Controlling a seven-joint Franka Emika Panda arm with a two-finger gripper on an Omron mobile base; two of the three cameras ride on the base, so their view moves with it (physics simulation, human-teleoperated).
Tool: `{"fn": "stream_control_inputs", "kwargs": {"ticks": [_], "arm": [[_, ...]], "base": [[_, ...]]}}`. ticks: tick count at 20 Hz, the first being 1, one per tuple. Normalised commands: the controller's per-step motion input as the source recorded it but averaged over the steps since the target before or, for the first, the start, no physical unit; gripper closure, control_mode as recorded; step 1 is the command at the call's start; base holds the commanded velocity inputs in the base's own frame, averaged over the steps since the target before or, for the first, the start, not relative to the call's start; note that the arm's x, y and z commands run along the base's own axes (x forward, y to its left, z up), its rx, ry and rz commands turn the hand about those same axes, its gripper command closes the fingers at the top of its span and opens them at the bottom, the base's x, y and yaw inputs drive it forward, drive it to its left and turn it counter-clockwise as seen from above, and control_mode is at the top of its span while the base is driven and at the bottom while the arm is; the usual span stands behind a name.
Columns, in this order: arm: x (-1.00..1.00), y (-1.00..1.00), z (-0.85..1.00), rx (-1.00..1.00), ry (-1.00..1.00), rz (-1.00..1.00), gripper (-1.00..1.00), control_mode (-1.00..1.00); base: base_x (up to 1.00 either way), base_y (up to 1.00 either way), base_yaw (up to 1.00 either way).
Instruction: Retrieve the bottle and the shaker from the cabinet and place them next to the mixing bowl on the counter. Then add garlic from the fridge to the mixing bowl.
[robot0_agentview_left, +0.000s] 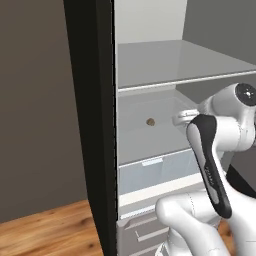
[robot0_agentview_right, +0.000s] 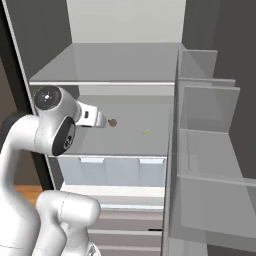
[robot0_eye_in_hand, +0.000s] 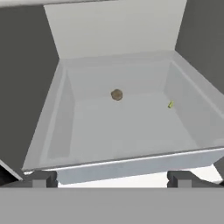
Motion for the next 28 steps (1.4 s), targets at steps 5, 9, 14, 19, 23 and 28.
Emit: {"fn": "stream_control_inputs", "kwargs": {"ticks": [5, 9, 14, 19, 23, 28], "arm": [[0.37, 0.0, -0.69, -0.08, 0.0, 0.0, -1.0, -1.0], [0.56, 0.0, -0.66, -0.04, 0.0, 0.0, -1.0, -1.0], [0.58, 0.0, -0.18, 0.0, 0.03, 0.0, -1.0, -1.0], [0.61, 0.0, 0.0, 0.0, 0.06, -0.02, -1.0, -1.0], [0.62, -0.02, 0.0, 0.0, 0.06, 0.0, -1.0, -1.0], [0.64, 0.0, -0.02, 0.0, 0.03, 0.0, -1.0, -1.0]], "base": [[0.0, 0.0, 0.0], [0.0, 0.0, 0.0], [0.0, 0.0, 0.0], [0.0, 0.0, 0.0], [0.0, 0.0, 0.0], [0.0, 0.0, 0.0]]}}
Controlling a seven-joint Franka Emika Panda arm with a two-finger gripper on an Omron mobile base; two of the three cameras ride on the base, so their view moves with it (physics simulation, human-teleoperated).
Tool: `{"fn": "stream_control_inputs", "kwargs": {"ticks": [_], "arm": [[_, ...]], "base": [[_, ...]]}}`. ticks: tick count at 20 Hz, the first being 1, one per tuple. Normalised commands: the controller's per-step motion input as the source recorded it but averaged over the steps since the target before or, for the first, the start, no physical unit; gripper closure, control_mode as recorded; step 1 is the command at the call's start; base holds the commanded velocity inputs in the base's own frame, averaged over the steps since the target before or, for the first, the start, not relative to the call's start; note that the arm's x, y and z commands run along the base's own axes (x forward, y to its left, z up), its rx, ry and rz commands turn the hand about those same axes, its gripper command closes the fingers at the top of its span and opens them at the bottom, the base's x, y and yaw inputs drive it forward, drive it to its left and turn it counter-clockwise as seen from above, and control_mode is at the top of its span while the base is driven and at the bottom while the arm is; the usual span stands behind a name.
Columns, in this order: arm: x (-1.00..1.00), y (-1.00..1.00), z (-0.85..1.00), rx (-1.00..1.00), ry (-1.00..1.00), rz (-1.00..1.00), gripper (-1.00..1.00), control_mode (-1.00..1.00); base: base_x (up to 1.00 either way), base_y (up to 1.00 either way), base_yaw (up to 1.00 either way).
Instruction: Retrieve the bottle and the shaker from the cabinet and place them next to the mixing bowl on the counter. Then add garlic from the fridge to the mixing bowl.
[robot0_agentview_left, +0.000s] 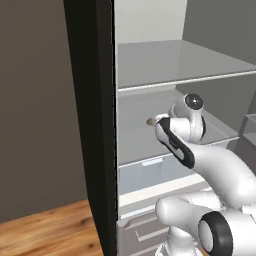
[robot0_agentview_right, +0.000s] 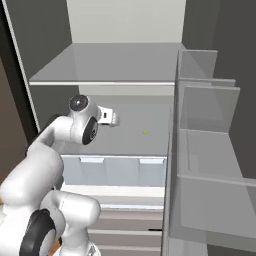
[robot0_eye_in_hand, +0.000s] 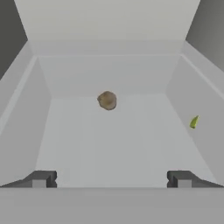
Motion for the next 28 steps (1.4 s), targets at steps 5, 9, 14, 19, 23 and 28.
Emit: {"fn": "stream_control_inputs", "kwargs": {"ticks": [5, 9, 14, 19, 23, 28], "arm": [[0.46, 0.0, -0.17, 0.0, 0.0, -0.02, -1.0, -1.0], [0.45, 0.0, -0.4, 0.0, 0.0, -0.04, -1.0, -1.0], [0.51, 0.0, -0.27, 0.01, 0.0, -0.05, -1.0, -1.0], [0.38, 0.0, -0.02, 0.06, 0.0, 0.0, -1.0, -1.0], [0.27, 0.0, -0.02, 0.09, 0.05, 0.05, -1.0, -1.0], [0.19, 0.0, -0.04, 0.04, 0.04, 0.09, -1.0, -1.0]], "base": [[0.0, 0.0, 0.0], [0.0, 0.0, 0.0], [0.0, 0.0, 0.0], [0.0, 0.0, 0.0], [0.0, 0.0, 0.0], [0.0, 0.0, 0.0]]}}
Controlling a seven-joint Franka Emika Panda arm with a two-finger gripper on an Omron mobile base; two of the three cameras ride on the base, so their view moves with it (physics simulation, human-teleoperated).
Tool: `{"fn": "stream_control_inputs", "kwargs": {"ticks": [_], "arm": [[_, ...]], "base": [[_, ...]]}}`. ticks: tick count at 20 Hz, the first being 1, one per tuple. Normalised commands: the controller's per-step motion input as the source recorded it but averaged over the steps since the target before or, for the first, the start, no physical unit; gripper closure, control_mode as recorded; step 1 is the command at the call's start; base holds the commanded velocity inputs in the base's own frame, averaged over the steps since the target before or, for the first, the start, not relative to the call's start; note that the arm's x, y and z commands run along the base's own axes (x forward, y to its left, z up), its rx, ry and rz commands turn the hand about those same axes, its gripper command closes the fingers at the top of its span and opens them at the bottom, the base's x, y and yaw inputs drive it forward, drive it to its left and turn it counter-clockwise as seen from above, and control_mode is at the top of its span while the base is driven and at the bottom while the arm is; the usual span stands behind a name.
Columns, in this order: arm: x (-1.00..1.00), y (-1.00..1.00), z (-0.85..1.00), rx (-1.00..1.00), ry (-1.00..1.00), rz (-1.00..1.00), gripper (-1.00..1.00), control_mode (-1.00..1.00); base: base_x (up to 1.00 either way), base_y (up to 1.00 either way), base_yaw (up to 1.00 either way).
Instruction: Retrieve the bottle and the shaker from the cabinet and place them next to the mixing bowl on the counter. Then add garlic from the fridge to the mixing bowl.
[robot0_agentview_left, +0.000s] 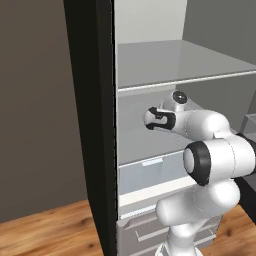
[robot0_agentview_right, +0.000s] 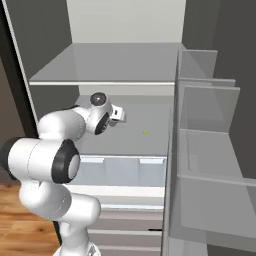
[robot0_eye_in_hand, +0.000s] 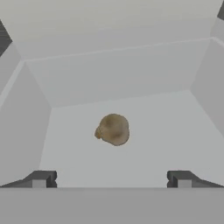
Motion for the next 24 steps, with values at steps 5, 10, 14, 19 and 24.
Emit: {"fn": "stream_control_inputs", "kwargs": {"ticks": [5, 10, 14, 19, 24], "arm": [[0.22, 0.02, -0.18, 0.0, 0.05, 0.0, -1.0, -1.0], [0.27, 0.02, -0.24, -0.02, 0.07, 0.0, -1.0, -1.0], [0.19, 0.02, -0.1, 0.0, 0.01, 0.0, -1.0, -1.0], [0.23, 0.0, -0.01, 0.0, 0.0, 0.0, -1.0, -1.0], [0.41, 0.0, -0.04, 0.0, 0.0, 0.0, -1.0, -1.0]], "base": [[0.0, 0.0, 0.0], [0.0, 0.0, 0.0], [0.0, 0.0, 0.0], [0.0, 0.0, 0.0], [0.0, 0.0, 0.0]]}}
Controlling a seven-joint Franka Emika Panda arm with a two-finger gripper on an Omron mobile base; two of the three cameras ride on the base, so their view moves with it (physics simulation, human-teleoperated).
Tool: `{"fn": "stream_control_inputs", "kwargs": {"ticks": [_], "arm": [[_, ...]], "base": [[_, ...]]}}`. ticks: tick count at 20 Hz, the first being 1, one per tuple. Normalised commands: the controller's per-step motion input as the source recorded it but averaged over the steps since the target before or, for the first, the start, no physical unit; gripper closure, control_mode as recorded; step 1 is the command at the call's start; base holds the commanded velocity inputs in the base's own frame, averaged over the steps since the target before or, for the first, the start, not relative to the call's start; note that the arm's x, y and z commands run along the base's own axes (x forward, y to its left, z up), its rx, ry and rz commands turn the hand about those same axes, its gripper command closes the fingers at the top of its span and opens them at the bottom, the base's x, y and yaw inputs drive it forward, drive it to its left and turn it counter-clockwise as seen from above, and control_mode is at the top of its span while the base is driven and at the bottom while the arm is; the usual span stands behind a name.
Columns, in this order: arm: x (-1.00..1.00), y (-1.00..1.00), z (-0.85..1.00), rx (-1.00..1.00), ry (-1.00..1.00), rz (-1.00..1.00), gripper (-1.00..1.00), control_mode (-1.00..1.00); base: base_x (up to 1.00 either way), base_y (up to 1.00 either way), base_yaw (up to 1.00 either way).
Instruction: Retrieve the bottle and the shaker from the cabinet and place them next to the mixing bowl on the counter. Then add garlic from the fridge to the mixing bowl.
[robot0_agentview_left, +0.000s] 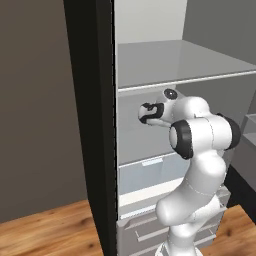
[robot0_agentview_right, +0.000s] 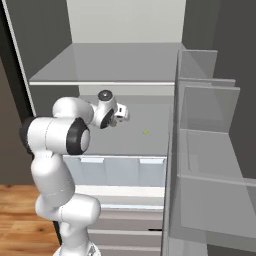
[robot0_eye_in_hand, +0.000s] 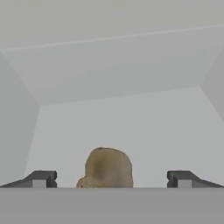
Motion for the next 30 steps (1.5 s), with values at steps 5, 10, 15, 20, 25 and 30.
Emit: {"fn": "stream_control_inputs", "kwargs": {"ticks": [5, 10, 15, 20, 25, 30], "arm": [[0.5, 0.0, -0.14, 0.0, 0.0, 0.0, -1.0, -1.0], [-0.17, 0.0, -0.05, 0.0, 0.0, 0.0, -1.0, -1.0], [-0.45, 0.0, 0.0, 0.0, 0.0, 0.0, -1.0, -1.0], [-0.08, 0.01, 0.0, 0.0, 0.0, 0.0, -1.0, -1.0], [0.18, 0.0, -0.01, 0.0, 0.0, 0.0, -1.0, -1.0], [0.04, 0.0, -0.05, 0.0, 0.0, 0.0, -1.0, -1.0]], "base": [[0.0, 0.0, 0.0], [0.0, 0.0, 0.0], [0.0, 0.0, 0.0], [0.0, 0.0, 0.0], [0.0, 0.0, 0.0], [0.0, 0.0, 0.0]]}}
